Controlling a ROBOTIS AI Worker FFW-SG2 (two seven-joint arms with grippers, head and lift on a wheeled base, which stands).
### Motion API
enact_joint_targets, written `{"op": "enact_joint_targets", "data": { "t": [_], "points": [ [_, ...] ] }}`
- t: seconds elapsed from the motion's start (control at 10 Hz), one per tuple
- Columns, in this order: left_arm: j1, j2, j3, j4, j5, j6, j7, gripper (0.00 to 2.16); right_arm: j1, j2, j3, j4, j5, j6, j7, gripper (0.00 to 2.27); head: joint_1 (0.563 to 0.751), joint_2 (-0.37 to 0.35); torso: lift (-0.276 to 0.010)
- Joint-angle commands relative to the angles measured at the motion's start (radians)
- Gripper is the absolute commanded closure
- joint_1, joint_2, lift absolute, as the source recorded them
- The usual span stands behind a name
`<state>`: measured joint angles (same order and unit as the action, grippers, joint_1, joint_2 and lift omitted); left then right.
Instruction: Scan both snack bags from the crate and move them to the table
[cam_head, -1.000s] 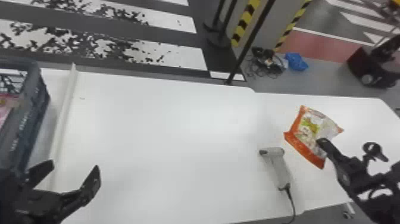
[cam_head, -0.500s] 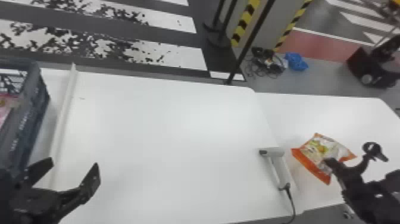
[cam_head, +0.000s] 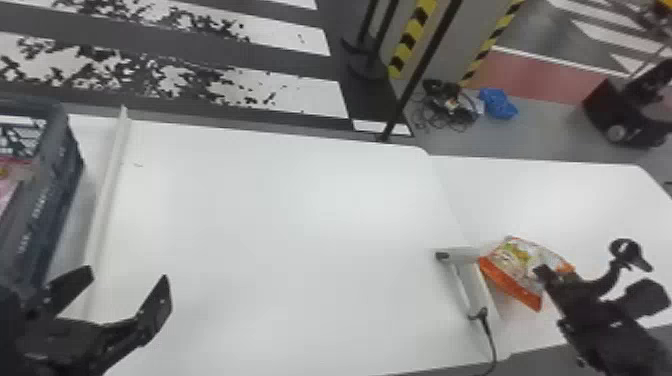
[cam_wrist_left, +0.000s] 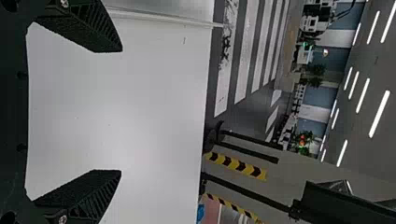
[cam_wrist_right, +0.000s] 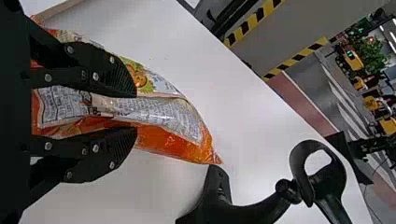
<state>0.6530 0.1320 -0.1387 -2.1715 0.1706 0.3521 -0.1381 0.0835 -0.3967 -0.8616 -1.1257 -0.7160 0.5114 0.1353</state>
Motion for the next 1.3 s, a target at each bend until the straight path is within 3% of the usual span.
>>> {"op": "enact_joint_targets", "data": {
  "t": [0.0, 0.1, 0.2, 0.4, 0.5, 0.6, 0.7, 0.8, 1.0, 1.2],
  "points": [
    [0.0, 0.001, -0.002, 0.002, 0.0, 0.0, 0.0, 0.06, 0.032, 0.006, 0.029, -0.025, 0.013, -0.037, 0.0, 0.05, 0.695, -0.35, -0.087],
    [0.0, 0.001, -0.007, 0.002, 0.0, 0.0, 0.0, 0.06, 0.076, 0.019, 0.038, -0.094, 0.026, -0.043, -0.008, 0.06, 0.695, -0.35, -0.087],
    [-0.003, 0.001, -0.016, 0.002, -0.008, 0.0, 0.002, 0.06, 0.14, 0.061, 0.044, -0.233, 0.03, -0.033, -0.043, 0.06, 0.695, -0.35, -0.087],
    [-0.006, -0.002, -0.029, 0.001, -0.011, 0.0, 0.003, 0.06, 0.3, 0.165, 0.076, -0.554, 0.029, -0.055, -0.028, 0.06, 0.695, -0.35, -0.087],
    [-0.007, -0.003, -0.035, -0.001, -0.013, 0.0, 0.003, 0.06, 0.354, 0.2, 0.085, -0.686, 0.021, 0.043, -0.017, 0.04, 0.695, -0.35, -0.087],
    [-0.007, -0.003, -0.045, -0.002, -0.025, 0.0, 0.009, 0.06, 0.374, 0.229, 0.082, -0.787, 0.017, 0.246, 0.043, 0.03, 0.695, -0.35, -0.087],
    [-0.006, -0.005, -0.05, -0.002, -0.031, 0.0, 0.014, 0.06, 0.389, 0.28, 0.098, -0.841, 0.036, 0.24, 0.119, 0.05, 0.695, -0.35, -0.087],
    [-0.001, -0.005, -0.052, -0.002, -0.031, 0.0, 0.014, 0.06, 0.42, 0.3, 0.148, -0.881, 0.058, 0.233, 0.138, 0.06, 0.695, -0.35, -0.087],
    [0.014, -0.006, -0.052, -0.005, -0.031, -0.077, 0.014, 0.06, 0.453, 0.331, 0.289, -0.905, 0.15, 0.092, 0.161, 0.04, 0.695, -0.35, -0.087],
    [0.031, -0.008, -0.052, -0.011, -0.036, -0.104, 0.014, 0.06, 0.499, 0.332, 0.463, -0.905, 0.287, -0.141, 0.159, 0.04, 0.695, -0.35, -0.087]
  ]
}}
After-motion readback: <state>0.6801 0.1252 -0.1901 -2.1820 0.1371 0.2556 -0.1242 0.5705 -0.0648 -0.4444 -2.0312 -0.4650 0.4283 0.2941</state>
